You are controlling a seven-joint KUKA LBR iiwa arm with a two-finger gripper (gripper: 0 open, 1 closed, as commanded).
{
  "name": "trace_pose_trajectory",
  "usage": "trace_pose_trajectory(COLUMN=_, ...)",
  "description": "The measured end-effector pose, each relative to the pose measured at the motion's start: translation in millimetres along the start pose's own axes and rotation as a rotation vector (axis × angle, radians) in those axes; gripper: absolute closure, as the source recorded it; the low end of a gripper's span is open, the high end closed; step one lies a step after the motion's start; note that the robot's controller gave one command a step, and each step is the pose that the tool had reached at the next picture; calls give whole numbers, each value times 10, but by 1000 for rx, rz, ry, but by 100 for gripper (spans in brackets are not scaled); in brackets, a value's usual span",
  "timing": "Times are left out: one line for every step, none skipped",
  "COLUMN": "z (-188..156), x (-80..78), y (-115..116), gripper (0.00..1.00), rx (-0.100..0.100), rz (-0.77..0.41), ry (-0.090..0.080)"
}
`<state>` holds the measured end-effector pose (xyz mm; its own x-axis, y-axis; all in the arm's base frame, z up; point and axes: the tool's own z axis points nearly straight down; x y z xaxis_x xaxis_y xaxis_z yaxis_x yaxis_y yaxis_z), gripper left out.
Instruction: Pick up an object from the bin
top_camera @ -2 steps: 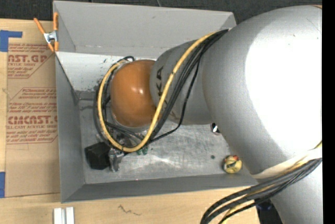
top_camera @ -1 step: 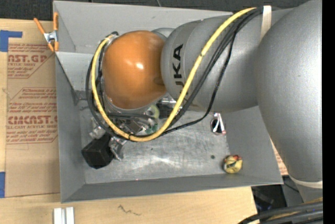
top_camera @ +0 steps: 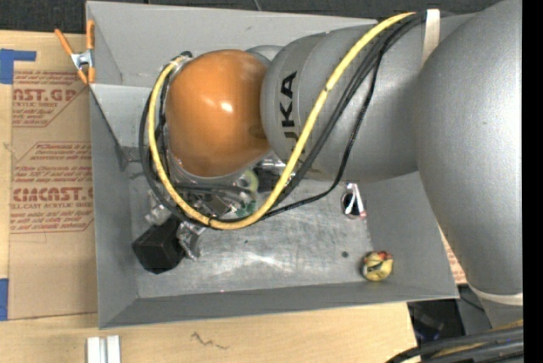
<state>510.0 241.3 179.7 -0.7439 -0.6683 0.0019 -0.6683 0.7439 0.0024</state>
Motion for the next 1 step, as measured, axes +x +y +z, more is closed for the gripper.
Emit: trace_pose_trajectory(z=-220, x=86, y=42, gripper=100, rx=-2, rz=-19, ry=7)
